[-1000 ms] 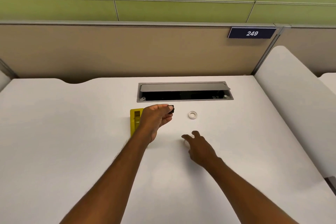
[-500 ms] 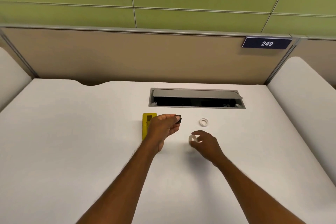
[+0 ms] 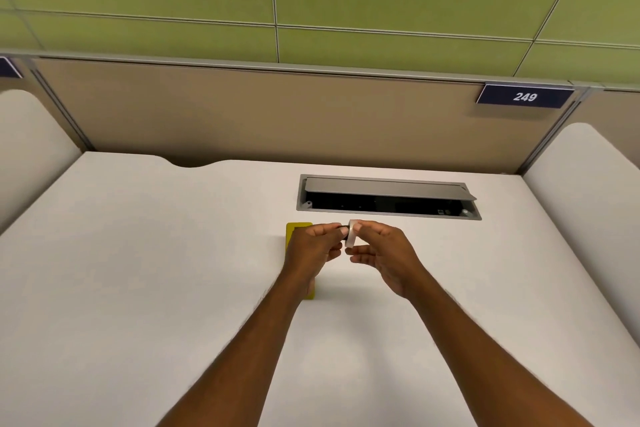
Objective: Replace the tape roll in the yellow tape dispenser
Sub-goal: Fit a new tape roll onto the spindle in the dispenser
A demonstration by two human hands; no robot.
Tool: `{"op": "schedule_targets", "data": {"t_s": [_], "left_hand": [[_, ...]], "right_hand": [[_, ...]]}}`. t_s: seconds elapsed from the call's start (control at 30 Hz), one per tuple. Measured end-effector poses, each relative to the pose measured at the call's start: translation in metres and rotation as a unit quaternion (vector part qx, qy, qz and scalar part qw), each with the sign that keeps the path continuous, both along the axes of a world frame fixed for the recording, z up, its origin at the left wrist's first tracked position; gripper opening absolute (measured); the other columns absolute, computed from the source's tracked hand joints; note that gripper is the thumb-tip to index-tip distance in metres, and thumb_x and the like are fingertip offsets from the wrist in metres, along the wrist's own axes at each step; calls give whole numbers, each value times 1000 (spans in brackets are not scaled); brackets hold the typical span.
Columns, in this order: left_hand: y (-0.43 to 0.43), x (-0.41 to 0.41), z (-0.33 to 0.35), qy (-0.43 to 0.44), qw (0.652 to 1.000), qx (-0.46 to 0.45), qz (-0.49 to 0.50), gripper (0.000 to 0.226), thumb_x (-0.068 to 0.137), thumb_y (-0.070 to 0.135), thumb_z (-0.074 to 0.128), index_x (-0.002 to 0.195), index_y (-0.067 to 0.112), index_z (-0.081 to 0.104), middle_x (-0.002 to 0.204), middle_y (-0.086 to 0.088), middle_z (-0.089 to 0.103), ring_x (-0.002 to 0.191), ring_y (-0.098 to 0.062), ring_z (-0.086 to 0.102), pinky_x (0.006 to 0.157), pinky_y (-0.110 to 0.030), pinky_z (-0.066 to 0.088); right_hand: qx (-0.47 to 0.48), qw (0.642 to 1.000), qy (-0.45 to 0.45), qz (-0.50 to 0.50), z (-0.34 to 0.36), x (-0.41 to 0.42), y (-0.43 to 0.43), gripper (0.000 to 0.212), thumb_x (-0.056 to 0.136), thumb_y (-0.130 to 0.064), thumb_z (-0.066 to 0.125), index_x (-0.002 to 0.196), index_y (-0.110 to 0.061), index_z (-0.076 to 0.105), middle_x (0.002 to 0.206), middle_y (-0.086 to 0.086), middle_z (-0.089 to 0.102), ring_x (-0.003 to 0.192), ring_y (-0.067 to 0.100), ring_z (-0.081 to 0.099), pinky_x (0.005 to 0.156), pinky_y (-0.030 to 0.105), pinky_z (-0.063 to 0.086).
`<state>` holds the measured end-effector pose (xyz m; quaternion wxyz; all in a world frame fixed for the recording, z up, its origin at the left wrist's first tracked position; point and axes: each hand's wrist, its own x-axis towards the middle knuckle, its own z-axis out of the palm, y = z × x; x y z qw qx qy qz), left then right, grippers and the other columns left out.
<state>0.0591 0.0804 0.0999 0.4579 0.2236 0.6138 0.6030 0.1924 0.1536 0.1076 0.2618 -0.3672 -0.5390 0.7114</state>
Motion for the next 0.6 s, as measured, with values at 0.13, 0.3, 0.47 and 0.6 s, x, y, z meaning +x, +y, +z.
{"op": "schedule_targets", "data": {"t_s": [0.13, 0.3, 0.47, 0.6], "left_hand": [[-3, -6, -3, -6, 1000, 6, -3, 6, 82, 22, 72, 83, 24, 77, 83, -5, 75, 75, -17, 66, 72, -30, 57], [-4, -12, -6, 17, 1000, 6, -18, 18, 90, 14, 61, 87, 25, 75, 86, -5, 74, 80, -18, 67, 78, -33, 58], [-6, -17, -11, 53, 999, 0, -3, 20, 92, 11, 58, 109, 10, 69, 95, -6, 73, 89, -20, 70, 82, -32, 57], [-9, -25, -15, 72, 997, 3, 9, 19, 88, 12, 64, 105, 13, 71, 87, 5, 74, 85, -13, 71, 73, -22, 56]], "right_hand": [[15, 1000, -12, 6, 1, -10, 0, 23, 89, -29, 62, 105, -14, 68, 91, 13, 72, 75, 29, 70, 68, 34, 57], [57, 997, -44, -2, 0, -21, 1, 18, 90, -24, 60, 100, -11, 67, 89, 15, 72, 71, 31, 69, 67, 38, 58], [106, 991, -82, -9, -3, -32, -2, 17, 92, -25, 56, 99, -16, 70, 96, 12, 72, 73, 30, 71, 69, 38, 60], [132, 984, -119, -5, -5, -42, -6, 19, 92, -25, 55, 96, -20, 73, 94, 6, 73, 72, 26, 72, 70, 39, 61]]}}
